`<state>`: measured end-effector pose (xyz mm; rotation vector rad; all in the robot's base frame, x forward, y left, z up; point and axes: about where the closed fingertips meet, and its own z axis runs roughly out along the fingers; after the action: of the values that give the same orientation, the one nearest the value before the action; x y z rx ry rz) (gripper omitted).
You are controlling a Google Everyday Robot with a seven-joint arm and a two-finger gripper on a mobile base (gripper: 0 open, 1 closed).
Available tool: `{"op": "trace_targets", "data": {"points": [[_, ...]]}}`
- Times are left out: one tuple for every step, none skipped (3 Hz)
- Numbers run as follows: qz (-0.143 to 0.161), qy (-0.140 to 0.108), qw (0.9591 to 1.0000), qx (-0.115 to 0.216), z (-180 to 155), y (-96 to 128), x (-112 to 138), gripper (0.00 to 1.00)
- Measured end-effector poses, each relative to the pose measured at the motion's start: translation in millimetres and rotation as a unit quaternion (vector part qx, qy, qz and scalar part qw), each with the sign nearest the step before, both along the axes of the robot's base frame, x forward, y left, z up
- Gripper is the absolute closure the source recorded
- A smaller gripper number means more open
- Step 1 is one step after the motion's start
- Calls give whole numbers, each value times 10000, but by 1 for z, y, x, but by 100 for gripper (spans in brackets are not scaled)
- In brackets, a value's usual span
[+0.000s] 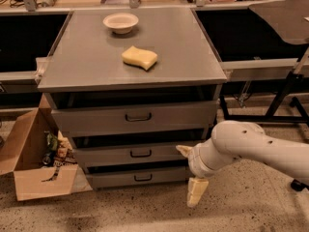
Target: Open bottom drawer
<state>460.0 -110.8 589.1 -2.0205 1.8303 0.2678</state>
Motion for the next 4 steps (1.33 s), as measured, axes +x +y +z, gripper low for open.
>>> {"op": "trace_targets", "data": {"points": [[-43, -32, 9995, 324, -57, 7, 10, 0], [-5, -49, 9982, 599, -120, 20, 14, 0], [-35, 54, 9965, 832, -178, 29, 19, 0], [-69, 226, 9934, 1123, -228, 36, 24, 0]]}}
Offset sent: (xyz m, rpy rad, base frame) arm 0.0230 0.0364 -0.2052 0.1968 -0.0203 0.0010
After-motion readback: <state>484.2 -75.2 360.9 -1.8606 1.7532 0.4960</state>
